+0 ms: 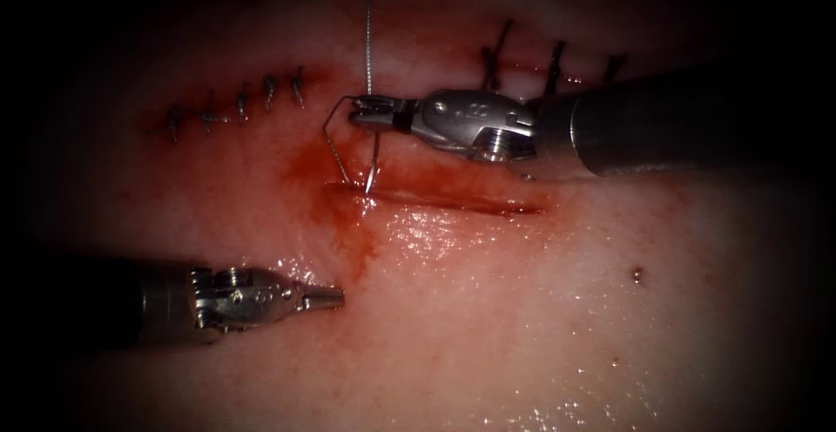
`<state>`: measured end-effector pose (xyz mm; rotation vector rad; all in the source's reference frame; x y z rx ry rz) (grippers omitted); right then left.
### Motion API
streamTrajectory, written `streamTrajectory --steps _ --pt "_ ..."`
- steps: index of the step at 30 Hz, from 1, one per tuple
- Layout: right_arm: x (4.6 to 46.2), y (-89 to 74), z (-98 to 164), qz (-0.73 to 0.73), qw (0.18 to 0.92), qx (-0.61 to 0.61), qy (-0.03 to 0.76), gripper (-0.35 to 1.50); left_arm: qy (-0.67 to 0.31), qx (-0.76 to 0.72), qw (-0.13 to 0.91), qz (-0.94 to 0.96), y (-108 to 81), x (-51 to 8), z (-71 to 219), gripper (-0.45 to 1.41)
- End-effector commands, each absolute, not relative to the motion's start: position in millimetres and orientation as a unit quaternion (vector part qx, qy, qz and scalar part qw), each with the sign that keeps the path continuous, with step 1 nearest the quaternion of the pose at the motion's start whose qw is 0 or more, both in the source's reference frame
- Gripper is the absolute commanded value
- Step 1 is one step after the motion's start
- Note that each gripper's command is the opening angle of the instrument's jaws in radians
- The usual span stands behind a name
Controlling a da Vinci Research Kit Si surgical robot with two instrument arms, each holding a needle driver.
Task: Wound Closure
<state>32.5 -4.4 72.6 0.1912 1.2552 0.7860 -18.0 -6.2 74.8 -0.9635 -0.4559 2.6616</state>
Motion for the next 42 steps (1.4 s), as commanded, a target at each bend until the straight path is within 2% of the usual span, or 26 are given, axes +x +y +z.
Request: streamTrajectory --steps 1,4,21,31,35,42 --pt "33.7 -5.4 73 0.374 0.721 0.111 0.573 -0.35 -0.159 -0.333 0.137 0.919 -7.0 -18.5 75 -0.45" --pt "34.1 -6.3 74 0.423 0.685 0.167 0.57 -0.35 -0.159 -0.333 0.136 0.919 -7.0 -18.5 75 -0.45" --pt "35.0 -10.1 74 0.485 0.618 0.297 0.544 -0.35 -0.162 -0.335 0.133 0.919 -7.0 -18.0 75 -0.43" --pt "35.5 -12.6 73 0.484 0.617 0.324 0.529 -0.35 -0.162 -0.335 0.131 0.919 -6.9 -17.7 75 -0.43" --pt "35.8 -14.1 73 0.487 0.608 0.345 0.524 -0.35 -0.165 -0.337 0.128 0.918 -6.9 -17.1 75 -0.37" --pt "36.4 -16.4 73 0.494 0.595 0.366 0.518 -0.35 -0.175 -0.353 0.1 0.914 -5.9 -13.6 74 -0.37"
